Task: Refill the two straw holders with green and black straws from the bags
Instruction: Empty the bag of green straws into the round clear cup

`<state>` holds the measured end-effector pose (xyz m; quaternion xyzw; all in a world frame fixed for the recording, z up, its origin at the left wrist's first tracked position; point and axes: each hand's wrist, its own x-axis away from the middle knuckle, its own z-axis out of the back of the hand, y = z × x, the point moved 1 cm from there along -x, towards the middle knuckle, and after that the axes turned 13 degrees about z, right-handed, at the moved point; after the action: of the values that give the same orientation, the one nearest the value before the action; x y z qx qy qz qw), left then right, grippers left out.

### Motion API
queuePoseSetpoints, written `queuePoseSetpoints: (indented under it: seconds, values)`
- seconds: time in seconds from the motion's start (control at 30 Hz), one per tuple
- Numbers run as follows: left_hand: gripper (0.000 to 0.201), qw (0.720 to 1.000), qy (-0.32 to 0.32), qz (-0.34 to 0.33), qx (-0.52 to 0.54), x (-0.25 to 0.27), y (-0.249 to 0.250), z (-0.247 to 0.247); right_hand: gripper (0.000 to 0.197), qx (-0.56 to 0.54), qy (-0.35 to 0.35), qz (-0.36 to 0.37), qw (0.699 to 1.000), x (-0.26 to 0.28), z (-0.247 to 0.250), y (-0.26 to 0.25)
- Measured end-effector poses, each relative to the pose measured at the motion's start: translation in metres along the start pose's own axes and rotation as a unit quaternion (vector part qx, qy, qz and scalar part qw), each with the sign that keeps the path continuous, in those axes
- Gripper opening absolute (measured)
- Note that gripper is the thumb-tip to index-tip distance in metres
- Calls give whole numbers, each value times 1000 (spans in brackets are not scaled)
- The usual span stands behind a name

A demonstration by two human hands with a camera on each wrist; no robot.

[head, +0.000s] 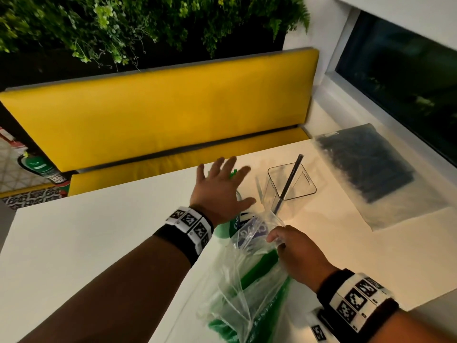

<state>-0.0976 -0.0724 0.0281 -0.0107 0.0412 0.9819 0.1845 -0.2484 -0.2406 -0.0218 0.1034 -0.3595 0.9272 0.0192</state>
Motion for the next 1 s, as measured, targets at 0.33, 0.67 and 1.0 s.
queuePoseSetpoints:
  seconds: [0.33,0.67,1.0]
  values:
    - [35,998,67,8,20,-12,-18,1,41,-4,12,4,1000,0,2,3]
    - [26,962,-84,-153,209,89,45,3,30,25,8,82,996,-7,1,1]
    - [22,925,-371,0,84,99,72,-86,44,-88,3,87,992,-2,-6,-4]
